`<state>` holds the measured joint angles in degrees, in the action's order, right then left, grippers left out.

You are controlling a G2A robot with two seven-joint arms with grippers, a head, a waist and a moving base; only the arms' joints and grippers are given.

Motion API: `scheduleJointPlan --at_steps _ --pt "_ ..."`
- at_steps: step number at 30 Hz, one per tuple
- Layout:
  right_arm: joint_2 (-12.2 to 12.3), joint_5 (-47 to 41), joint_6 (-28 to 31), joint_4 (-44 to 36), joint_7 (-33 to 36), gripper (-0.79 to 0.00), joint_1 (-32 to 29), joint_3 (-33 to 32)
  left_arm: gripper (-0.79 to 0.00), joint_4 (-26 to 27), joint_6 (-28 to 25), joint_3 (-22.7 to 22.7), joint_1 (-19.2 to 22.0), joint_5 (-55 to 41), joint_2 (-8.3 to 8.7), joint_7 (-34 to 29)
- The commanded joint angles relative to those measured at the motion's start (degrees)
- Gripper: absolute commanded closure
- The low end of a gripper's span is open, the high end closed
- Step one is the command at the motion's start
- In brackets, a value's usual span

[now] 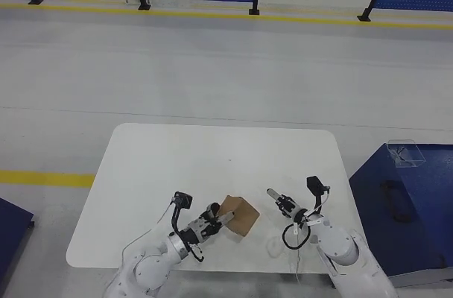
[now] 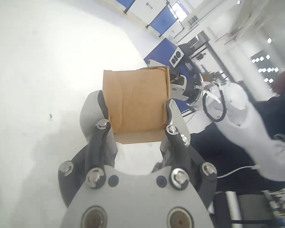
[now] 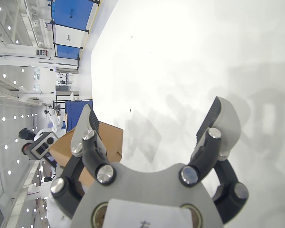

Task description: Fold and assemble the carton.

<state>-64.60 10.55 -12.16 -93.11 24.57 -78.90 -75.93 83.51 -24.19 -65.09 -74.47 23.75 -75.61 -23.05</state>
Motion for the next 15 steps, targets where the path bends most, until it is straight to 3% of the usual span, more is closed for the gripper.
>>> scheduleJointPlan --at_steps 1,3,5,6,7,12,15 --pt "0.0 -0.1 0.0 0.0 0.2 -0.785 -0.1 -0.1 0.000 -2.7 4.0 -0.1 2.4 -5.8 0.01 -6.3" --pt "0.0 0.0 0.1 0.0 0.4 -0.785 -0.3 -0.1 -0.003 -4.7 6.8 0.2 4.1 -3.6 0.02 -6.8" --pt "-0.1 0.1 0.2 0.0 0.5 -0.785 -0.4 0.0 -0.314 -5.9 7.9 0.7 4.7 -3.2 -0.13 -5.7" --pt "-0.1 0.1 0.2 0.0 0.6 -0.785 -0.4 0.1 -0.653 -6.4 8.4 0.7 5.1 -2.6 -0.13 -5.4" --pt "-0.1 0.1 0.2 0.1 0.6 -0.785 -0.4 0.1 -0.785 -6.9 9.4 0.5 5.4 -1.0 -0.07 -4.4" --pt "-0.1 0.2 0.5 0.3 0.9 -0.785 -0.6 0.1 -0.785 -5.1 15.2 -0.9 4.5 6.7 0.28 3.2" --pt "-0.2 0.2 0.8 0.5 1.0 -0.785 -0.7 0.0 -0.785 0.9 16.8 -1.6 1.6 11.9 0.53 10.4"
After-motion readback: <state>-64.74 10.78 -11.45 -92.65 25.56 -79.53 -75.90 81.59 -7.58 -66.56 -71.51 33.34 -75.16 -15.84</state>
